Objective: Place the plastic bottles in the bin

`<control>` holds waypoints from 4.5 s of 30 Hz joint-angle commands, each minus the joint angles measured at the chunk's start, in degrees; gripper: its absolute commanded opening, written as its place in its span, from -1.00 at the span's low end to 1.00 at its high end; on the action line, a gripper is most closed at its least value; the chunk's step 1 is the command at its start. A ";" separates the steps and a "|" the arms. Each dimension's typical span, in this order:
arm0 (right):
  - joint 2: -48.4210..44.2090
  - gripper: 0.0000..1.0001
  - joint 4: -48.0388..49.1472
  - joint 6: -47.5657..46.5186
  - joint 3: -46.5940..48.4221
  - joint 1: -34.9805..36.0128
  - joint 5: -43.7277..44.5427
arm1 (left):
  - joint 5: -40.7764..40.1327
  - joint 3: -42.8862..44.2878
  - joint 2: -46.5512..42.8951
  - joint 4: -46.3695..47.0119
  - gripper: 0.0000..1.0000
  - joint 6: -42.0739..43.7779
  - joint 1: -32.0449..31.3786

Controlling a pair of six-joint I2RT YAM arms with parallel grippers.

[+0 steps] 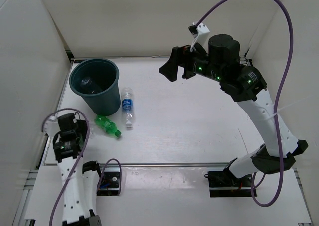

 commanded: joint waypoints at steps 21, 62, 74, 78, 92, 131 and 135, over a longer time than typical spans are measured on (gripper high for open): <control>-0.56 1.00 3.40 0.13 -3.37 -0.02 -3.00 | -11.91 41.93 37.20 26.90 0.22 32.11 -17.09; 69.56 1.00 30.99 33.96 12.71 -4.77 -40.27 | -18.08 48.26 8.03 -27.16 1.00 28.97 -21.77; 74.59 0.20 38.12 38.98 12.54 -2.30 -39.47 | -11.04 43.16 5.30 -30.23 1.00 25.01 -21.77; 66.61 -0.27 39.96 37.32 1.40 -3.45 -40.00 | -11.04 41.14 4.16 -30.23 1.00 21.78 -21.77; 19.22 -0.71 32.42 26.59 -18.88 -3.90 -19.80 | -9.46 28.13 -1.65 -26.54 1.00 3.65 -21.77; 15.54 1.00 22.16 -7.43 7.45 13.25 14.85 | 1.55 8.28 3.02 -4.70 1.00 -0.91 -21.77; 7.54 1.00 13.53 -7.43 4.71 14.48 14.32 | -2.34 2.21 5.90 6.99 1.00 0.14 -21.77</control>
